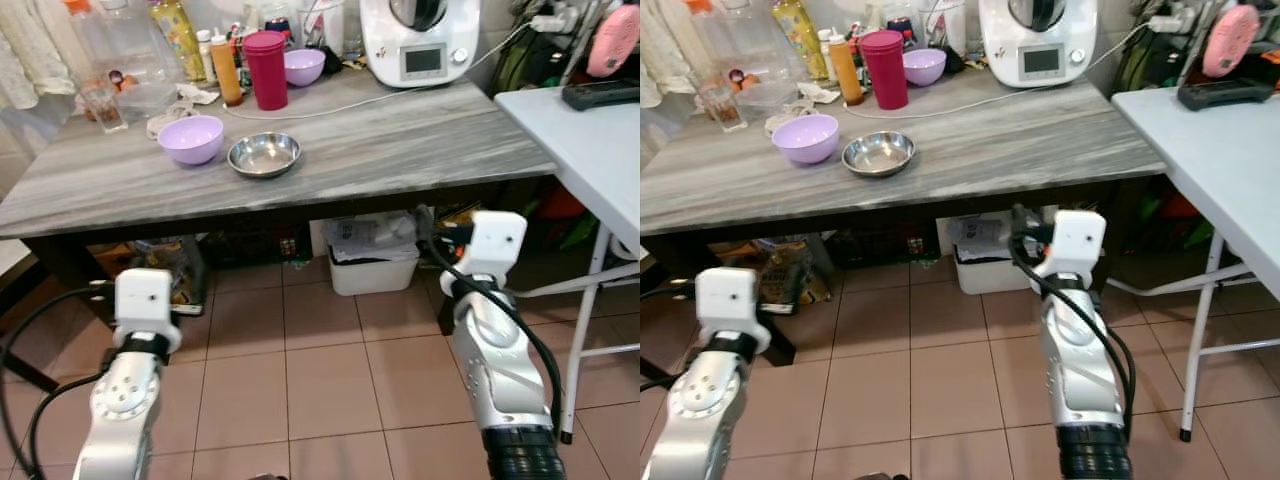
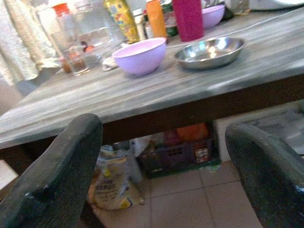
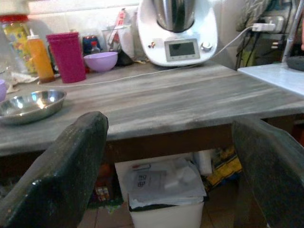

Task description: Setting the table

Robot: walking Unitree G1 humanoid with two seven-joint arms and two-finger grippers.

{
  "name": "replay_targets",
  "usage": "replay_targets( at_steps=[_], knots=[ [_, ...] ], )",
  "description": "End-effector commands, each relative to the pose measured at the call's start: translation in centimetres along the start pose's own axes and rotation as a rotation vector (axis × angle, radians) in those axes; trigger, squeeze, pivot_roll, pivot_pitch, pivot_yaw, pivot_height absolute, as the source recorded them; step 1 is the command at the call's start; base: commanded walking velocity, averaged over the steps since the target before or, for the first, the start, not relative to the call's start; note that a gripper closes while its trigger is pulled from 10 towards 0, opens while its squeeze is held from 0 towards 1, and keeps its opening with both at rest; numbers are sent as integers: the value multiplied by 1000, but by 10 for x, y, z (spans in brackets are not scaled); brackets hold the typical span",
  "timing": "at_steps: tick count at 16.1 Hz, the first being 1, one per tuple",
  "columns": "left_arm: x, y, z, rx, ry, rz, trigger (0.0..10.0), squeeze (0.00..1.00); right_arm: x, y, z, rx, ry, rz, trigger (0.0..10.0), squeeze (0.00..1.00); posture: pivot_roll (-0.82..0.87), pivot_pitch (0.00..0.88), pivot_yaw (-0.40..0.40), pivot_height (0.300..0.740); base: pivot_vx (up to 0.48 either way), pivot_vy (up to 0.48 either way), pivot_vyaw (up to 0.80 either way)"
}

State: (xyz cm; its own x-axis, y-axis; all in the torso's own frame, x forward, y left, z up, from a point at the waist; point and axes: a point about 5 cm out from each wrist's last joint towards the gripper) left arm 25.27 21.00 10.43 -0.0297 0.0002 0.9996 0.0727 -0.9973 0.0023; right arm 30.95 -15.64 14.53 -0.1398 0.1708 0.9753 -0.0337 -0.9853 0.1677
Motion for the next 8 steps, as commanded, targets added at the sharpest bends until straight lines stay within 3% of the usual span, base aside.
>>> replay_targets(
  at_steps=[1, 2, 4, 6, 8],
  knots=[
    [-9, -9, -6, 34, -27, 20, 10000, 0, 3, 0, -4, 29, 26, -19, 10000, 0, -117, 20, 74, 740, 0, 0, 0],
    [-14, -11, -8, 50, -42, 17, 10000, 0, 1, 4, -8, 43, 35, -59, 10000, 0, -125, 19, 70, 740, 0, 0, 0],
    [-18, -8, -7, 51, -49, 15, 10000, 0, -8, 28, -15, -25, 8, -87, 10000, 0, -141, 21, 69, 740, 0, 0, 0],
    [-16, 2, 4, 11, -40, 2, 10000, 0, -13, 45, -23, -81, -10, -119, 10000, 0, -185, 24, 95, 740, 0, 0, 0],
    [-13, 11, 13, -29, -28, -4, 10000, 0, -17, 49, -34, -105, -22, -124, 10000, 0, -217, 30, 106, 740, 0, 0, 0]
  ],
)
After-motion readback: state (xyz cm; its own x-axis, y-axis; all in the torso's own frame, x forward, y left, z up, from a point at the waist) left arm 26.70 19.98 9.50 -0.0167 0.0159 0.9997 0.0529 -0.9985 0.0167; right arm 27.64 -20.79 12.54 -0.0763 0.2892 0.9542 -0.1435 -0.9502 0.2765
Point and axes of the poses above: a point about 5 cm out from each wrist's last joint towards the gripper, its own z axis pointing out of the wrist towards the gripper, its own x axis along the axis of the wrist's last joint, y = z × x, and after that the axes turned 11 degrees about -z, right-handed
